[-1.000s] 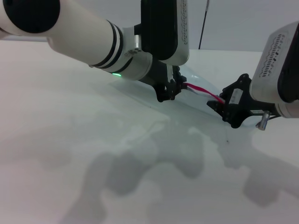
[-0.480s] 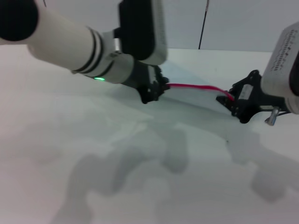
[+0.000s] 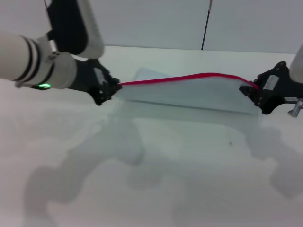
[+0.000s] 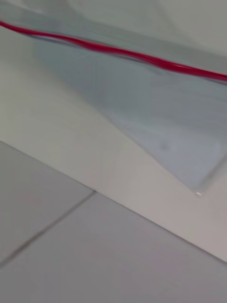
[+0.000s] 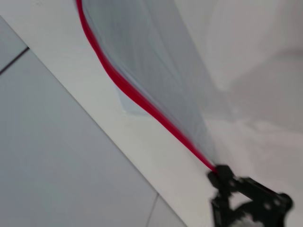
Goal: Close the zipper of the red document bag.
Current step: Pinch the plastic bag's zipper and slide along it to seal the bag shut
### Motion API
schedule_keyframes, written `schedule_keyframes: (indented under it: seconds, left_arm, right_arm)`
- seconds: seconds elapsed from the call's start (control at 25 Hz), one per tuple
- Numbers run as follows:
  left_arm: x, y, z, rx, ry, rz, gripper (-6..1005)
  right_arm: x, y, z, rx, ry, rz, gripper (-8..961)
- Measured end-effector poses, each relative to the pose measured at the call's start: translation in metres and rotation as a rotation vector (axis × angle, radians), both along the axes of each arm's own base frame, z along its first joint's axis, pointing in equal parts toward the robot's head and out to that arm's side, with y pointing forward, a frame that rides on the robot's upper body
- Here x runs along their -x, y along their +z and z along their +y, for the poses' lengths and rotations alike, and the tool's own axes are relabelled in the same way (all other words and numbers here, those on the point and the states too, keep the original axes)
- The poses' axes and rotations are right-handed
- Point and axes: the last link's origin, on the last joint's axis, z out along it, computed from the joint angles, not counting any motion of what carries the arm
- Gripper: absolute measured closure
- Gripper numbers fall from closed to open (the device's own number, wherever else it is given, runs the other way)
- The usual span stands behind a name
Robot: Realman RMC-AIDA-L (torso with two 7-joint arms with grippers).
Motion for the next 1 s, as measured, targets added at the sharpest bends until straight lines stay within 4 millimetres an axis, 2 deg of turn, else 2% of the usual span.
schedule_keyframes:
  seconds: [0.24, 0.44, 0.96, 1.0]
  left_arm:
    - [0.013, 0.017, 0.000, -0.039, 0.038, -0.017, 913]
    - [0.017, 0.018, -0.002, -0.041, 0.051, -0.019, 908]
    - [0.005, 0.025, 0.003, -0.084, 0.024, -0.044, 897]
    - [0.003, 0.027, 0.003, -0.090, 0.018, -0.048, 896]
  right_arm:
    - [-0.005, 0.005, 0.001, -0.018, -0.013, 0.005, 905]
    - [-0.007, 0.005, 0.001, -0.016, -0.018, 0.004, 905]
    - [-0.014, 0.008, 0.006, -0.037, -0.049, 0.009, 887]
    - [-0.015, 0.009, 0.006, -0.043, -0.053, 0.012, 861]
